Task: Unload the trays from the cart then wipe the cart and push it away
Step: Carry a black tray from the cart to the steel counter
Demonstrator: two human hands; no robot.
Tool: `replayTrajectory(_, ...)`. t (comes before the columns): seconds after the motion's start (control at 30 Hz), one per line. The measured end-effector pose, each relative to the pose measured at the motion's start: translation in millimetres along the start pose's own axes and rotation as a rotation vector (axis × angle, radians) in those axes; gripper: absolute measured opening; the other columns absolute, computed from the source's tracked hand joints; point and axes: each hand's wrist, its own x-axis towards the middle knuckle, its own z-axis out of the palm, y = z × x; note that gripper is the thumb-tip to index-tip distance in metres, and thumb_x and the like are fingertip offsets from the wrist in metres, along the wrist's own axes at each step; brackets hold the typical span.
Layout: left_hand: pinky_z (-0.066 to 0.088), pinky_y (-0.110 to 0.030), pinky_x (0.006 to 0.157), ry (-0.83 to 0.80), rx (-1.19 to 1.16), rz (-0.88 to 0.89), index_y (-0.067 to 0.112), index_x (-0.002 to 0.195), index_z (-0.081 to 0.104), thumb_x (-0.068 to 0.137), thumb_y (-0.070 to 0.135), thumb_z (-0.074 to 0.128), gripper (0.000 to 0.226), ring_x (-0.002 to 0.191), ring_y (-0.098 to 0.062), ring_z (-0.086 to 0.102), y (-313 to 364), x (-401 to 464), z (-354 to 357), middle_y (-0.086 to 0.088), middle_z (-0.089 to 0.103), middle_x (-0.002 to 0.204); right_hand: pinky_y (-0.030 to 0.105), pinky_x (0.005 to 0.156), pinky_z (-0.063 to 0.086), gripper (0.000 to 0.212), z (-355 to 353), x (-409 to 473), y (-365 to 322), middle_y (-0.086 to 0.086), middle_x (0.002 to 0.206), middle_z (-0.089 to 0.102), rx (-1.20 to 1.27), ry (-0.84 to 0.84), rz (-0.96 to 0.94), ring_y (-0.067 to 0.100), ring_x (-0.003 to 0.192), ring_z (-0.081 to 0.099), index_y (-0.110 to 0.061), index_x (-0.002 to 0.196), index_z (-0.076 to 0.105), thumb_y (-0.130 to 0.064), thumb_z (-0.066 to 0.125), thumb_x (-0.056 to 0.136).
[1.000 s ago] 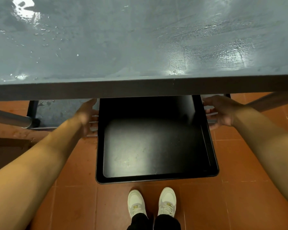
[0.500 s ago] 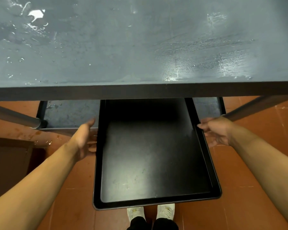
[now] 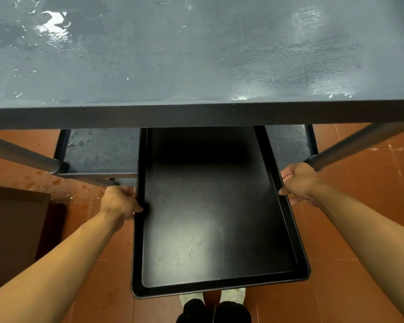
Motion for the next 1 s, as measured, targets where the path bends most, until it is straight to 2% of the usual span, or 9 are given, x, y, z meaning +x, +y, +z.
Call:
replayTrajectory(0.07,0.057,-0.058,0.092,0.018,0.021,0.015,-0.001,0.089,0.059,0.081,-0.027,0.062,0.028,0.098,-0.034,0.07,-4.8,0.5,0.5,-0.014,0.071,0.1,0.04,0.06,0.061,0.035,-0.3,-0.5,1.6,0.014,0.094,0.066,-0.042,-0.005,-0.022,0.029,0.081,0.071,-0.01,0.101,0.061,0.019,0.068,0.083)
replayTrajectory(0.13,0.06,-0.055,0.087,0.065,0.082,0.045,0.001,0.081,0.062,0.077,-0.026,0.068,0.029,0.094,-0.035,0.071,-8.5,-4.0,0.7,-0.012,0.071,0.093,0.043,0.063,0.063,0.034,-1.3,-2.3,3.8,0.015,0.094,0.065,-0.065,-0.01,-0.033,0.031,0.08,0.071,-0.009,0.101,0.06,0.019,0.067,0.083)
replayTrajectory(0.27,0.063,-0.048,0.079,0.154,0.177,0.082,0.013,0.079,0.069,0.074,-0.017,0.079,0.033,0.082,-0.031,0.071,-13.0,-21.5,-3.1,-0.009,0.072,0.088,0.035,0.051,0.058,0.032,-6.7,-12.2,9.7,0.014,0.084,0.063,-0.071,-0.033,-0.041,0.028,0.07,0.068,-0.007,0.095,0.059,0.021,0.065,0.082)
replayTrajectory(0.5,0.063,-0.036,0.065,0.16,0.293,0.048,0.008,0.1,0.072,0.076,-0.005,0.082,0.029,0.081,-0.027,0.071,-22.1,-74.8,-20.3,-0.011,0.073,0.094,0.035,0.052,0.06,0.029,-23.3,-60.7,25.1,0.017,0.094,0.065,-0.106,-0.124,-0.018,0.032,0.081,0.069,-0.006,0.095,0.058,0.019,0.066,0.082)
replayTrajectory(0.6,0.062,-0.034,0.059,0.154,0.331,0.055,0.006,0.104,0.075,0.077,-0.007,0.079,0.03,0.079,-0.027,0.072,-24.8,-98.8,-25.5,-0.011,0.075,0.087,0.05,0.057,0.063,0.034,-26.1,-84.4,39.3,0.022,0.091,0.066,-0.092,-0.135,0.004,0.039,0.079,0.072,-0.009,0.09,0.054,0.022,0.064,0.079)
replayTrajectory(0.73,0.065,-0.039,0.07,0.095,0.388,0.083,0.009,0.121,0.07,0.078,-0.012,0.073,0.047,0.084,-0.024,0.072,-34.8,-134.1,-33.9,-0.012,0.074,0.105,0.06,0.063,0.062,0.035,-32.8,-124.8,62.0,0.024,0.089,0.066,-0.035,-0.154,0.012,0.049,0.086,0.072,-0.01,0.088,0.05,0.024,0.052,0.081)
replayTrajectory(0.8,0.062,-0.031,0.06,0.082,0.432,0.118,0.004,0.116,0.07,0.081,-0.011,0.07,0.039,0.08,-0.021,0.07,-41.0,-157.6,-38.1,-0.013,0.073,0.103,0.052,0.056,0.062,0.033,-37.7,-152.1,73.7,0.024,0.09,0.065,-0.038,-0.142,0.013,0.043,0.077,0.072,-0.01,0.088,0.048,0.022,0.05,0.083)
replayTrajectory(0.9,0.061,-0.034,0.059,0.054,0.504,0.156,0.003,0.092,0.069,0.081,-0.013,0.067,0.02,0.077,-0.024,0.07,-48.9,-197.9,-45.1,-0.012,0.071,0.088,0.04,0.049,0.059,0.032,-44.6,-197.4,93.6,0.022,0.092,0.065,-0.039,-0.127,0.016,0.038,0.075,0.071,-0.011,0.089,0.047,0.021,0.052,0.082)
replayTrajectory(1.0,0.058,-0.03,0.052,0.005,0.572,0.208,0.004,0.084,0.069,0.082,-0.009,0.067,0.013,0.073,-0.022,0.072,-53.9,-240.0,-56.8,-0.011,0.072,0.082,0.035,0.039,0.052,0.032,-49.7,-254.7,109.8,0.024,0.09,0.064,-0.049,-0.089,-0.005,0.028,0.051,0.059,-0.009,0.089,0.045,0.021,0.051,0.082)
